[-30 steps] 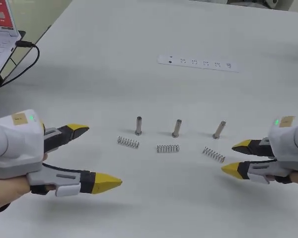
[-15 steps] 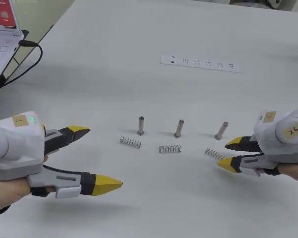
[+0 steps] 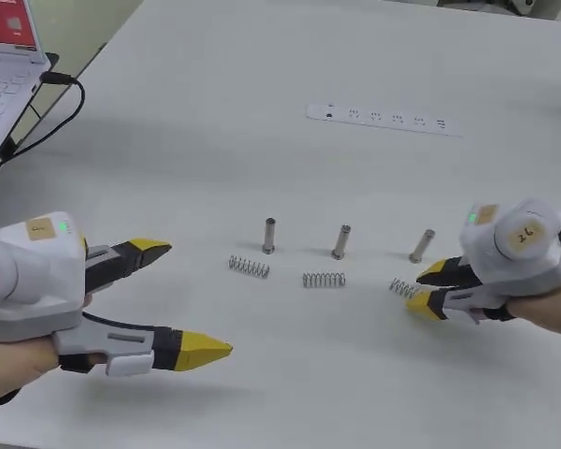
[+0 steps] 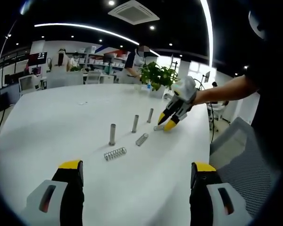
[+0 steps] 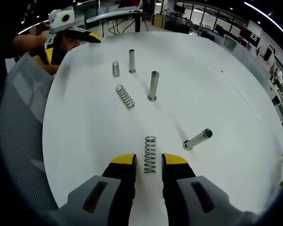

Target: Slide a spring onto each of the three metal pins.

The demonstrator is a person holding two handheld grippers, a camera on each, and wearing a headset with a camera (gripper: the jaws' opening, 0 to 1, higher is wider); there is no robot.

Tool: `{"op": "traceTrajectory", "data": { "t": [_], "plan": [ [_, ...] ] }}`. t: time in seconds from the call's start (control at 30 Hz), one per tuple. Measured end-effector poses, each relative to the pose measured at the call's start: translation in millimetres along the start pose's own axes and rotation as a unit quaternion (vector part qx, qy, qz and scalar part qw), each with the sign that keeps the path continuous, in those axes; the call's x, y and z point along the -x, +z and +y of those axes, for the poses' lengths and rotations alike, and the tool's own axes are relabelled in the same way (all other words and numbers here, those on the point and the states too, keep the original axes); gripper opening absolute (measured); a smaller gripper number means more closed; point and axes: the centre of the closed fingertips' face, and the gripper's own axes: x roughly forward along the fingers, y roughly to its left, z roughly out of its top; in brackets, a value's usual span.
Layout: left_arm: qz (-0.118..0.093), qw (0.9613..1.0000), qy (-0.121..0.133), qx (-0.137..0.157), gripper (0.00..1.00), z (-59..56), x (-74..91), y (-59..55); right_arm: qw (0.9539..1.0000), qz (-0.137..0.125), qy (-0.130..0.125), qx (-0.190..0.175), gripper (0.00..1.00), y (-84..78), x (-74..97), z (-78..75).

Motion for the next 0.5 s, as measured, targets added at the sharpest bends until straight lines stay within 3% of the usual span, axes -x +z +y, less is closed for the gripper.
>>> {"op": "traceTrajectory", "data": {
  "t": [0.23,0.5],
  "plan": [
    [0.001,1.0000,0.001,0.000,0.91,1.2,1.0,-0.3,0.9997,0.020,0.005,0.012,0.13,-6.5,-3.0,2.8],
    [0.001,1.0000,-0.001,-0.002,0.91,-0.6,-0.8,0.3,0.9997,0.021,0.006,0.013,0.09,-6.7,-3.2,4.3]
  ]
}}
